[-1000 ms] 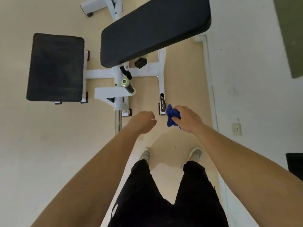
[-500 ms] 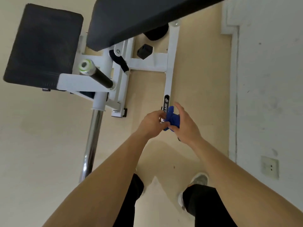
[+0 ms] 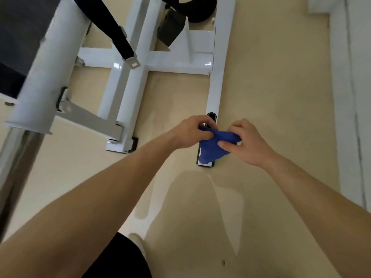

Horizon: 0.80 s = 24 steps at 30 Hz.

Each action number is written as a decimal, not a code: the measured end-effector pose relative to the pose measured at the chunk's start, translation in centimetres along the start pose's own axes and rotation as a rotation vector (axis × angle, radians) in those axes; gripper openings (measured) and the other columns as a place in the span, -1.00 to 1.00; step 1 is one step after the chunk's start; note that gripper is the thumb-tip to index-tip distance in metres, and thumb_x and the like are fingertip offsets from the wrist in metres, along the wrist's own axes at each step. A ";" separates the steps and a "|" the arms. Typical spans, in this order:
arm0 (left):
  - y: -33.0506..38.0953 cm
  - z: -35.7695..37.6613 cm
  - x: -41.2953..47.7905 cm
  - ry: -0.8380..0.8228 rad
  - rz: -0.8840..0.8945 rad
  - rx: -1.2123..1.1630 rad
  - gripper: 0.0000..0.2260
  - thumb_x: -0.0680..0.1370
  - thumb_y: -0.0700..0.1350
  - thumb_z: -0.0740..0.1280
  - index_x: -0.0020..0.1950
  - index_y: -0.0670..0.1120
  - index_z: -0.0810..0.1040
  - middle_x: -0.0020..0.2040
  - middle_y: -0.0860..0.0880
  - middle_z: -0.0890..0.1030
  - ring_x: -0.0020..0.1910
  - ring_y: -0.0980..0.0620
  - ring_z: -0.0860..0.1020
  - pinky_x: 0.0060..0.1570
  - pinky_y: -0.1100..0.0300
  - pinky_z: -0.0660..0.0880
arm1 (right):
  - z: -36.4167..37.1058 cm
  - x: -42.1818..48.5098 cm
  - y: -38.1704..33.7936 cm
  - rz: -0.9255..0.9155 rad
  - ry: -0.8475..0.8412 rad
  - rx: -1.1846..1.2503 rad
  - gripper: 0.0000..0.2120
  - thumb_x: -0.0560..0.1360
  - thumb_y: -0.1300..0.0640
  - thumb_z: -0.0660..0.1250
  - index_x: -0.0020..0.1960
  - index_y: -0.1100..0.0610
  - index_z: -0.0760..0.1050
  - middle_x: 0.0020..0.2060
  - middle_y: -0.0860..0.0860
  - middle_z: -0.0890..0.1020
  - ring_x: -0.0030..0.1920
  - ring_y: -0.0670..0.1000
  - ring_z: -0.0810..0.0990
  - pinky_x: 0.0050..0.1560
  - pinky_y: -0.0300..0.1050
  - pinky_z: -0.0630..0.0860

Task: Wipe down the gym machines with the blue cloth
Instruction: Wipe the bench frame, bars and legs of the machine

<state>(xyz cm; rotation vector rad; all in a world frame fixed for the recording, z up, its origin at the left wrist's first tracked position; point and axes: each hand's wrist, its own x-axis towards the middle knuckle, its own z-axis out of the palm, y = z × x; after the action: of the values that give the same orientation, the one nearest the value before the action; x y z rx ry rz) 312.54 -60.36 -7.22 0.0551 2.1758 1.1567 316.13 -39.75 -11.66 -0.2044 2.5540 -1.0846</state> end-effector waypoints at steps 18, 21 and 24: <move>-8.2 0.7 6.1 0.043 0.157 0.485 -0.81 0.46 -0.08 0.49 -0.01 -0.05 0.53 -0.11 0.06 0.57 -0.12 0.00 0.59 -0.25 0.36 0.44 | 1.9 9.1 3.8 -0.103 0.228 0.262 -0.71 0.61 0.15 0.28 -0.28 -0.01 0.45 -0.44 -0.17 0.48 -0.38 -0.16 0.43 -0.28 -0.19 0.38; -9.0 -1.2 5.6 0.155 0.186 0.561 -0.82 0.37 0.14 0.47 -0.15 0.13 0.54 -0.05 0.10 0.54 -0.04 0.07 0.56 -0.10 0.27 0.45 | 0.6 8.9 3.8 -0.145 0.213 0.151 -0.69 0.62 0.11 0.29 -0.28 -0.08 0.43 -0.46 -0.20 0.48 -0.41 -0.22 0.43 -0.33 -0.34 0.33; -9.3 -3.1 5.0 0.085 0.112 0.081 -0.60 0.28 0.13 0.41 -0.02 -0.11 0.65 -0.01 0.00 0.65 0.03 0.00 0.61 0.08 0.06 0.51 | 0.4 8.5 4.7 -0.074 0.196 0.136 -0.74 0.61 0.05 0.30 -0.26 0.01 0.46 -0.42 -0.14 0.48 -0.43 -0.21 0.41 -0.36 -0.33 0.31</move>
<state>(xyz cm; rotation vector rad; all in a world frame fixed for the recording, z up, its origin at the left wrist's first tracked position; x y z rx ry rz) 309.24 -66.59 -15.67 0.1683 2.3198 1.1510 308.50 -39.03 -17.57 -0.1655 2.6475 -1.3622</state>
